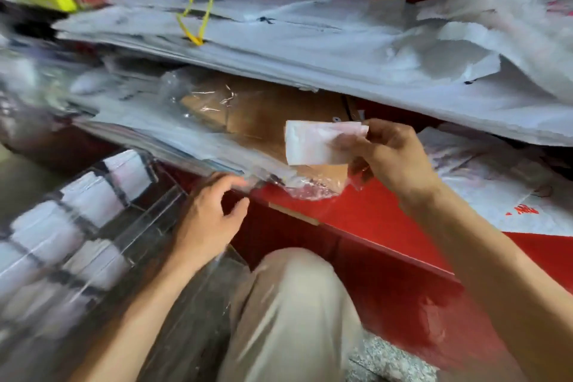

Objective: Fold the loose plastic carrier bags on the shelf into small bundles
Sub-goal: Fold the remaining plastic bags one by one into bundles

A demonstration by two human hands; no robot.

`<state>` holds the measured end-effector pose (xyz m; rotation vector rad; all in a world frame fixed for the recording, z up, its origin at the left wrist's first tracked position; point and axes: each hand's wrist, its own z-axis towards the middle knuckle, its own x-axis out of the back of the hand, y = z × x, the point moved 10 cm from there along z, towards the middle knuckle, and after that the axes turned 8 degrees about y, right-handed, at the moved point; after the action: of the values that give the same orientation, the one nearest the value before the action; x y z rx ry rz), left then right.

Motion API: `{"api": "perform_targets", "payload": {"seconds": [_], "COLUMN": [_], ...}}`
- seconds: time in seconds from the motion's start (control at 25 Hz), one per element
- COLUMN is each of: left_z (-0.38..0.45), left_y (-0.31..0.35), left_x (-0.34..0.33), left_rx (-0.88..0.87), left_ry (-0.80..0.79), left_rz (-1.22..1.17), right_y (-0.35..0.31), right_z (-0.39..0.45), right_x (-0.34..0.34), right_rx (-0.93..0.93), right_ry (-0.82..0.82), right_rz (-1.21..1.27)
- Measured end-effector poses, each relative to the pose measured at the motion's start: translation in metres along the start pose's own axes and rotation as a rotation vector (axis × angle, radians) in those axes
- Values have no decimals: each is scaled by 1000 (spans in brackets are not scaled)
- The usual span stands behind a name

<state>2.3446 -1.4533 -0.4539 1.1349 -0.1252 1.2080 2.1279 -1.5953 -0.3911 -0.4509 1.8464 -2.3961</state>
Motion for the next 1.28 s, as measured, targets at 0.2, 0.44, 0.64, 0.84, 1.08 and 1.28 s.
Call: {"api": "perform_targets", "payload": {"seconds": [0.2, 0.44, 0.64, 0.84, 1.08, 1.28], "left_z": [-86, -120, -121, -133, -135, -128], "left_y": [-159, -238, -261, -268, -267, -246], "left_x": [57, 103, 102, 92, 88, 89], "left_rx": [347, 483, 523, 434, 452, 458], "left_ry": [-16, -19, -93, -116, -116, -133], "left_rz": [261, 441, 516, 559, 559, 540], "right_y": [-22, -13, 3, 42, 83, 62], "right_z": [-4, -22, -57, -89, -105, -91], "right_x": [-150, -307, -406, -460, -480, -428], "right_rx": [54, 244, 602, 767, 795, 698], "right_ry": [-260, -453, -570, -790, -959, -977], "right_rz": [-44, -242, -640, -996, -1128, -1071]}}
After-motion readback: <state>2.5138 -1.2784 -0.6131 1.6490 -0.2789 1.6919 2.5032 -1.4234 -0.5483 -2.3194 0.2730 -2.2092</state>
